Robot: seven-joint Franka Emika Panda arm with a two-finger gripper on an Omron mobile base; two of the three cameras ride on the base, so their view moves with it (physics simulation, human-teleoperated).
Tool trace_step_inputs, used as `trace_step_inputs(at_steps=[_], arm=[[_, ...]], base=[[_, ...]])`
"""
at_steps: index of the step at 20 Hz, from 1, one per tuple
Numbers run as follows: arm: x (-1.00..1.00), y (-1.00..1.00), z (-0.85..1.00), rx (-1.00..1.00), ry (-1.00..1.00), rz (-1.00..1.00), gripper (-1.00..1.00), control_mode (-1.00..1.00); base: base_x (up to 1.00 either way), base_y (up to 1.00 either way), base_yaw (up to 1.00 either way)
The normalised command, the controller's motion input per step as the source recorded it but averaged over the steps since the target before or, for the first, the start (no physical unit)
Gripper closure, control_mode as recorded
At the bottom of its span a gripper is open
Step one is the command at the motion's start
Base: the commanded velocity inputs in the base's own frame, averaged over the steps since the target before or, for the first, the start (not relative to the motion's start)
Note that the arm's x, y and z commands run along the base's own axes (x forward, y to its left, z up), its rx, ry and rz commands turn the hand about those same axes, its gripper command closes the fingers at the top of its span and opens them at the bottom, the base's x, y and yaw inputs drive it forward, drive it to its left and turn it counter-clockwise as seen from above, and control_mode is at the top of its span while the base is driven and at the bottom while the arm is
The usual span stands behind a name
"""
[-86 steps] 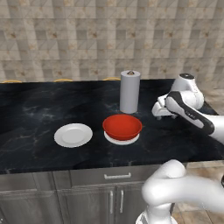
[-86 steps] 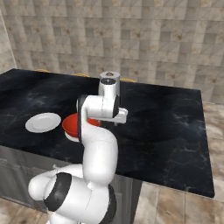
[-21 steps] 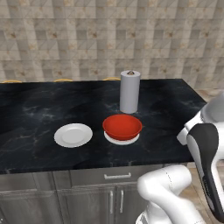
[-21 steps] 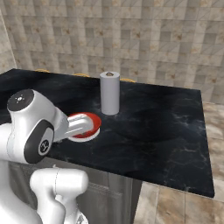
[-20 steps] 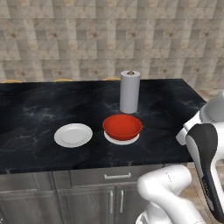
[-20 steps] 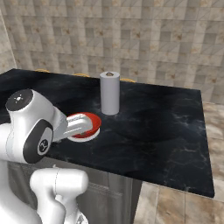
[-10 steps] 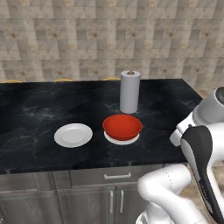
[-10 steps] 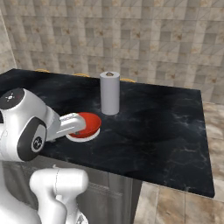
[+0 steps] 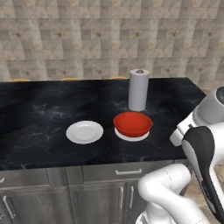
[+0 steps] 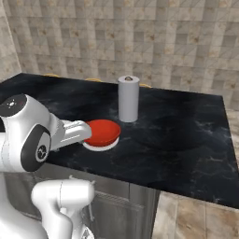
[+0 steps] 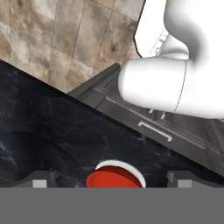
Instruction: Move the bowls from the cabinet to the plates on the dining table.
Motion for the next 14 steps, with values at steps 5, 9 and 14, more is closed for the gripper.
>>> trace_step_inputs(at_steps=[5,9,14], arm=[[0.00,0.00,0.00,0.00,0.00,0.00,-1.00,1.00],[0.00,0.00,0.00,0.00,0.00,0.00,-1.00,1.00],[0.00,0.00,0.00,0.00,0.00,0.00,-1.00,1.00]], base=[[-0.20,0.79,0.01],[-0.01,0.90,0.00],[0.02,0.79,0.00]])
